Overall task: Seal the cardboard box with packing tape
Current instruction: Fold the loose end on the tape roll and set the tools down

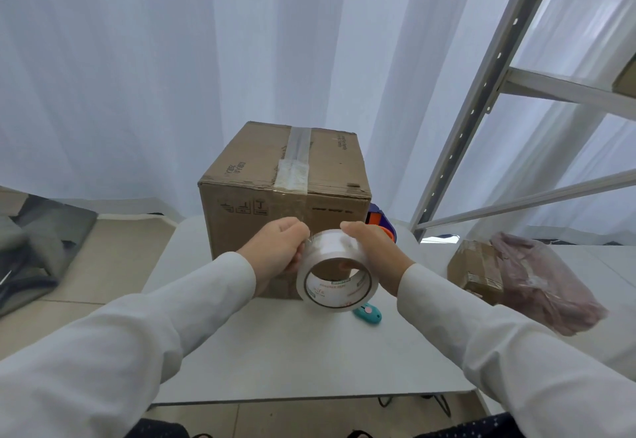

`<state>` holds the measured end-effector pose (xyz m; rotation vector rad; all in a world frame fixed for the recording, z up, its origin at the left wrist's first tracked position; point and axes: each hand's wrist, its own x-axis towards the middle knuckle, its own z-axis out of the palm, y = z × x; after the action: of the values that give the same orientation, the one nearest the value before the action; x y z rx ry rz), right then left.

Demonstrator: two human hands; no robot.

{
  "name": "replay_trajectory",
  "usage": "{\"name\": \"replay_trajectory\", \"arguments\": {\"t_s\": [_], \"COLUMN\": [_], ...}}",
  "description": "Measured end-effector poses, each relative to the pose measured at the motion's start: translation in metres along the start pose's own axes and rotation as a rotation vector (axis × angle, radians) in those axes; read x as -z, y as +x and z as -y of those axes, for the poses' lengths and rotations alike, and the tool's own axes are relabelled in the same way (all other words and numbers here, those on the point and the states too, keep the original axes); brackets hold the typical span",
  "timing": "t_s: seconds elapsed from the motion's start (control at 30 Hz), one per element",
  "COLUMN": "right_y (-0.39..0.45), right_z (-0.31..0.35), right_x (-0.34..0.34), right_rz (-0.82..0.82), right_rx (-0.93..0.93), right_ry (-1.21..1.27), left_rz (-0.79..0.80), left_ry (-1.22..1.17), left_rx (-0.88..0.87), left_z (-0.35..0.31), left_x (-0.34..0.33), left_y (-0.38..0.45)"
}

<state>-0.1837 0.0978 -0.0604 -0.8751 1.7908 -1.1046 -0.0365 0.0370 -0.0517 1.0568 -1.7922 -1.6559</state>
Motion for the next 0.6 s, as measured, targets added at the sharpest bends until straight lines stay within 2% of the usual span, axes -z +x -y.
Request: {"name": "replay_trajectory", "arguments": {"t_s": [0.2,0.37,0.5,0.6], "right_y": [0.008,0.012,0.006,0.007], "right_z": [0.0,-0.004,-0.002,-0.003], "right_x": [0.012,0.017,0.013,0.011], "right_rz": [0.072,0.13,0.168,0.203], "right_rx": [-0.071,-0.065,-0.085,-0.092], "right_ry": [0.157,0.281,0.292,0.419], "left_rz": [-0.027,0.042,0.014,-0.012], "left_ry": [0.014,-0.187,-0.255,-0.312], "left_rx": [-0.093,0.049,0.154,0.167], "left_z": [-0.008,-0.015,-0.016,-0.015], "left_x": [-0.002,-0.007,-0.01,-0.012], "left_y": [-0.007,-0.012,-0.016,-0.014]}}
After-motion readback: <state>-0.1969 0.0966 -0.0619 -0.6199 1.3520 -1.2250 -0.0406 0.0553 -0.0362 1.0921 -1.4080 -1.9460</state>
